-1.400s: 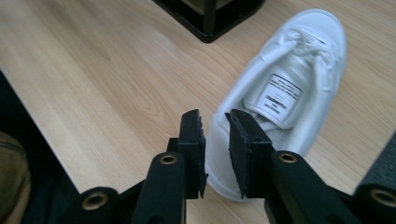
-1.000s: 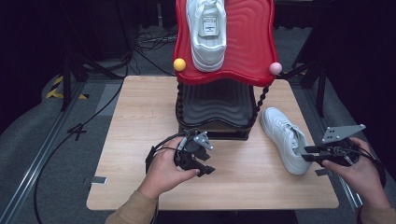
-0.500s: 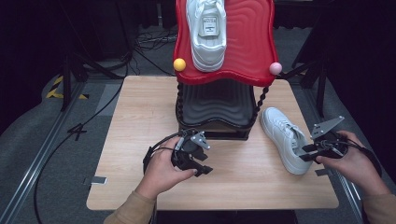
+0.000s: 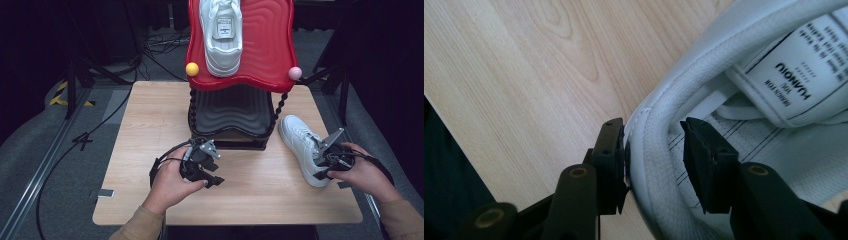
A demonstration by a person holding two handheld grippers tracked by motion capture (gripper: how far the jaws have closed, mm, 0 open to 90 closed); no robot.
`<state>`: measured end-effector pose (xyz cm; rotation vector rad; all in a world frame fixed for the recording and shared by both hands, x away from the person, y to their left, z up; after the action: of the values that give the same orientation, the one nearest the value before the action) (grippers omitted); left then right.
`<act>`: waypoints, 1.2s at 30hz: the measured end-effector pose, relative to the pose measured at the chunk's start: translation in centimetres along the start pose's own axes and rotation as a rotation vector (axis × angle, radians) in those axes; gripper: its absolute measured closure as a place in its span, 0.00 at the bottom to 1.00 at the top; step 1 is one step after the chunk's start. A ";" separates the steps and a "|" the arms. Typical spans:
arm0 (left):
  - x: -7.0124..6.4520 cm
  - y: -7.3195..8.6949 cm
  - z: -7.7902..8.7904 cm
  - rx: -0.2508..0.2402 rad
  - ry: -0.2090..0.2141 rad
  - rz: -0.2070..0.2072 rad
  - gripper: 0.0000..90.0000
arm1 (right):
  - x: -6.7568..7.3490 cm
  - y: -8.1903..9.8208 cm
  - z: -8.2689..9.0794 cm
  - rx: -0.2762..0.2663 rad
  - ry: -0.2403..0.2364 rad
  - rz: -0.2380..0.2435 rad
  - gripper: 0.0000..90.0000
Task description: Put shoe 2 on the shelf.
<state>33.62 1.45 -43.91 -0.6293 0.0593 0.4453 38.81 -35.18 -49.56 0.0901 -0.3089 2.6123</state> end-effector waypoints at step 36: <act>0.5 2.0 2.6 -0.053 -0.034 0.056 0.59 | 1.6 -2.9 2.1 -0.019 -0.060 -0.049 0.86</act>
<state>33.00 4.56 -42.99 -0.6737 0.0329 0.5126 38.88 -32.47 -46.76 0.1674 -0.3475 2.5610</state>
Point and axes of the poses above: each handheld gripper's, and its own axes: z roughly backward along the jaws, y roughly out of its underside, x roughly to its left, the point moved 8 cm from there along -z, roughly forward along the jaws, and after that the axes turned 2 degrees about -y, right-handed, at the moved point
